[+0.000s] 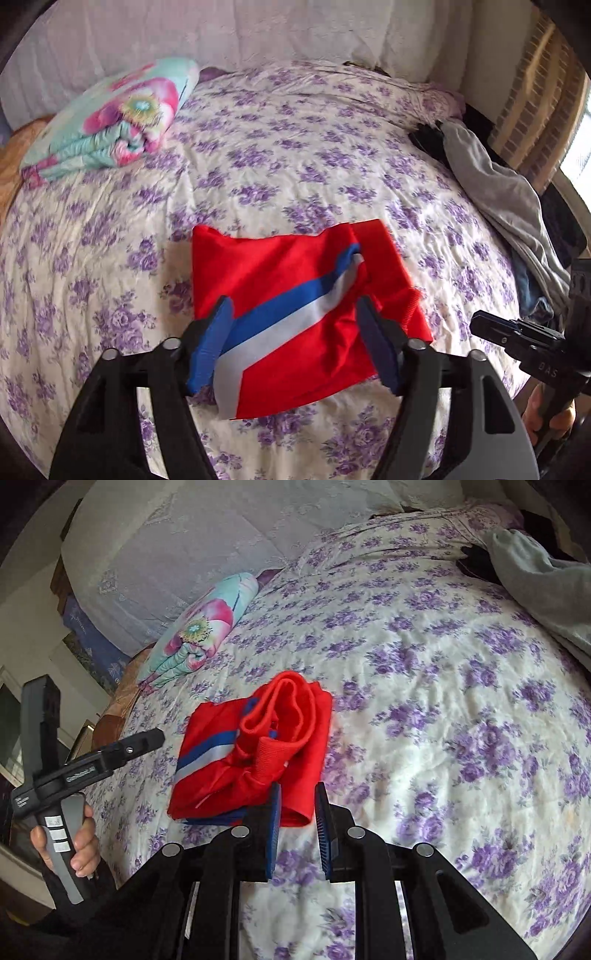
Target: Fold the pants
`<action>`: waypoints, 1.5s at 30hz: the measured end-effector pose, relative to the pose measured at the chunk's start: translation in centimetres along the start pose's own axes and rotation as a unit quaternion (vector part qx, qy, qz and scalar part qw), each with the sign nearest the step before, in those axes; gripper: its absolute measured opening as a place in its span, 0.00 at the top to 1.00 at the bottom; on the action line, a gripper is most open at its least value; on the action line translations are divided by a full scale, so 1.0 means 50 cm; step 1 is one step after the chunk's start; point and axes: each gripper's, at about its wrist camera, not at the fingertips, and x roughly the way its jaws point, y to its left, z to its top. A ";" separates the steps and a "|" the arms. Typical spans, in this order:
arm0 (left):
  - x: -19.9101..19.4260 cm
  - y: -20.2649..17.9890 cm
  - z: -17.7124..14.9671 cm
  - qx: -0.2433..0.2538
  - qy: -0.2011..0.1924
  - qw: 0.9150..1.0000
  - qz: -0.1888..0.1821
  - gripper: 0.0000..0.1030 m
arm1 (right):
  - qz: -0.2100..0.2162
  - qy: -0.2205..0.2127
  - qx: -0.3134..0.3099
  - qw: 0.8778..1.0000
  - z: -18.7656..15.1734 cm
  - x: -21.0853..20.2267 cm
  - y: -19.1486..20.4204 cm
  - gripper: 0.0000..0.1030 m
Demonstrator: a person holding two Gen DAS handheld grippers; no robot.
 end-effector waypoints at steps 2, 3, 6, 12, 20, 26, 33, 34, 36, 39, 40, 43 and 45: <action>0.034 0.046 -0.004 -0.040 0.028 0.998 -0.034 0.69 | 0.015 0.005 -0.030 0.999 0.037 0.017 0.052 0.81; 0.051 0.056 -0.010 -0.047 0.038 0.997 -0.042 0.73 | 0.026 0.012 -0.041 0.999 0.056 0.032 0.074 0.81; 0.087 0.051 -0.033 -0.042 0.054 0.996 -0.063 0.81 | 0.027 0.037 -0.056 0.997 0.099 0.094 0.119 0.81; 0.105 0.028 -0.057 -0.013 0.045 0.997 -0.058 0.81 | -0.057 0.103 -0.069 0.991 0.103 0.208 0.109 0.86; 0.118 0.064 -0.058 -0.034 0.055 0.994 -0.089 0.87 | -0.067 0.124 -0.042 0.989 0.077 0.209 0.043 0.91; 0.050 0.106 -0.094 -0.052 0.035 0.993 -0.098 0.87 | -0.058 0.106 -0.097 0.988 0.161 0.170 0.149 0.55; 0.027 0.086 -0.110 -0.040 0.023 0.990 -0.131 0.87 | -0.044 0.182 -0.209 0.960 0.251 0.349 0.319 0.47; 0.029 0.074 -0.109 -0.031 0.021 0.991 -0.131 0.87 | -0.058 0.190 -0.221 0.955 0.255 0.376 0.332 0.47; 0.040 0.060 -0.109 -0.017 0.022 0.992 -0.123 0.90 | -0.066 0.213 -0.226 0.948 0.261 0.422 0.344 0.53; 0.071 0.050 -0.118 -0.011 0.045 0.990 -0.131 0.96 | -0.054 0.246 -0.228 0.940 0.254 0.459 0.353 0.66; 0.082 0.047 -0.123 -0.008 0.052 0.990 -0.131 0.98 | -0.069 0.250 -0.236 0.937 0.246 0.470 0.353 0.74; 0.112 0.035 -0.142 0.003 0.066 0.990 -0.125 0.98 | -0.118 0.261 -0.240 0.927 0.225 0.514 0.337 0.84; 0.120 0.033 -0.146 0.005 0.062 0.991 -0.122 0.98 | -0.130 0.269 -0.236 0.925 0.211 0.546 0.325 0.84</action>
